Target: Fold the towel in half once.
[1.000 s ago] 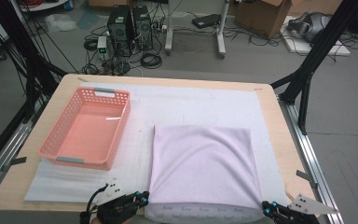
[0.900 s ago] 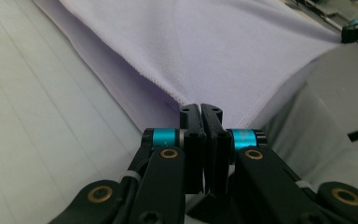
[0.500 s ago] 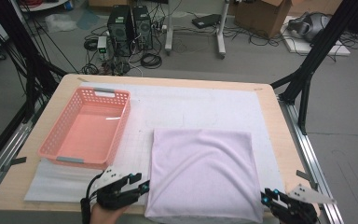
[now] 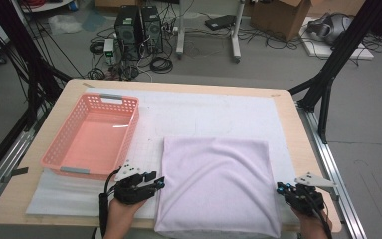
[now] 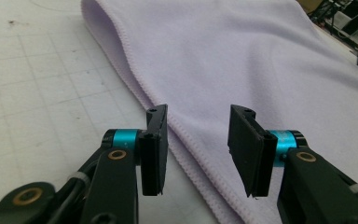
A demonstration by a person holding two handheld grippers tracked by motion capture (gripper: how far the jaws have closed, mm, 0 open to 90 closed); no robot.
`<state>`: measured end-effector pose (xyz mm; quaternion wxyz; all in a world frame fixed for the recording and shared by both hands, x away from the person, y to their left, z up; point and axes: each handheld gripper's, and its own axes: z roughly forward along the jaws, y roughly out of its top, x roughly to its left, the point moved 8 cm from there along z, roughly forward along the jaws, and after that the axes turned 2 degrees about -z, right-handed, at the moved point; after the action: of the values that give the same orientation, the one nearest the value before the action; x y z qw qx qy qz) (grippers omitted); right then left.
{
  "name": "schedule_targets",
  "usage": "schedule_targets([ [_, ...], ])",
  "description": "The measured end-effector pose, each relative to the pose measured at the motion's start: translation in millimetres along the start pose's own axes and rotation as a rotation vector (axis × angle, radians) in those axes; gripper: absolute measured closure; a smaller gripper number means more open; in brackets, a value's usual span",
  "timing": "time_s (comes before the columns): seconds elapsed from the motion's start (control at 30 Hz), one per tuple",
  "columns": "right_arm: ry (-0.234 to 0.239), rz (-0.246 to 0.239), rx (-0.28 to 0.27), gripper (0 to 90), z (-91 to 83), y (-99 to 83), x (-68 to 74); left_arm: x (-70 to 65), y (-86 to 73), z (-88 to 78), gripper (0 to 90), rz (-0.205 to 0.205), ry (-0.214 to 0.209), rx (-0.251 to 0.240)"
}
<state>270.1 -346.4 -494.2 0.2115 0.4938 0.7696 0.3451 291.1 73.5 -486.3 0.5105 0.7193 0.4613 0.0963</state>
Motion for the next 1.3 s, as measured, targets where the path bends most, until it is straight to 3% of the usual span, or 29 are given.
schedule_targets([
  [0.07,0.013,0.019,-0.053,88.5,-6.6,0.8,-5.2,2.9,0.9,1.4,56.5,-0.006,0.006,-0.002],
  [0.1,0.029,0.038,-0.079,82.1,-8.9,3.9,-6.0,3.9,1.6,2.7,55.5,-0.01,0.005,-0.003],
  [0.17,0.046,0.045,-0.106,78.5,-8.3,11.0,-5.4,6.2,4.0,5.7,55.4,-0.008,0.0,-0.002],
  [0.3,0.044,0.03,-0.095,68.7,7.3,19.7,-7.5,10.3,15.4,15.1,53.1,-0.009,-0.032,-0.02],
  [0.4,0.055,0.021,-0.082,64.1,20.5,25.6,-11.7,15.0,20.7,22.4,49.9,0.01,-0.027,-0.013],
  [0.5,0.05,0.004,-0.085,64.1,27.1,30.2,-12.9,18.4,27.1,24.7,50.4,0.039,-0.002,-0.018],
  [0.6,0.054,0.005,-0.085,64.5,29.0,33.2,-13.0,23.1,36.5,29.1,52.2,0.032,0.007,-0.031],
  [0.73,0.069,0.018,-0.06,64.4,37.1,33.9,-10.7,32.4,37.4,46.5,53.3,0.027,0.042,0.016],
  [0.8,0.07,0.002,-0.037,67.2,44.6,32.3,-8.4,37.9,34.1,53.7,56.7,-0.002,0.062,0.057],
  [0.83,0.062,-0.012,-0.042,73.7,46.0,32.7,-8.2,39.1,33.7,54.8,63.2,-0.017,0.067,0.071],
  [0.9,0.058,-0.011,-0.041,84.0,45.5,34.2,-10.0,39.9,32.4,57.2,84.8,0.005,0.102,0.105],
  [0.97,0.03,0.001,-0.041,87.5,42.7,35.5,-13.4,40.5,35.7,58.5,87.7,0.036,0.13,0.12],
  [1.03,-0.013,0.018,-0.04,87.7,38.6,35.3,-19.1,44.4,39.9,58.5,88.1,0.037,0.163,0.118],
  [1.1,-0.007,0.042,-0.023,87.7,34.7,31.6,-23.0,47.4,39.2,59.2,88.0,0.009,0.165,0.123],
  [1.17,0.011,0.035,-0.025,85.1,33.8,29.4,-21.3,45.7,38.1,59.7,87.1,0.03,0.169,0.126],
  [1.2,0.027,0.031,-0.019,73.9,34.3,29.1,-19.5,45.1,39.3,59.3,83.3,0.039,0.177,0.116],
  [1.23,0.02,0.034,-0.023,66.0,34.8,29.7,-20.7,45.1,41.4,59.4,71.5,0.034,0.17,0.097],
  [1.27,0.021,0.045,-0.032,62.2,34.1,31.1,-22.6,45.3,43.5,59.5,61.1,0.023,0.158,0.081],
  [1.3,0.032,0.06,-0.05,60.0,33.4,34.0,-24.5,46.0,45.6,60.0,57.4,0.025,0.154,0.065],
])
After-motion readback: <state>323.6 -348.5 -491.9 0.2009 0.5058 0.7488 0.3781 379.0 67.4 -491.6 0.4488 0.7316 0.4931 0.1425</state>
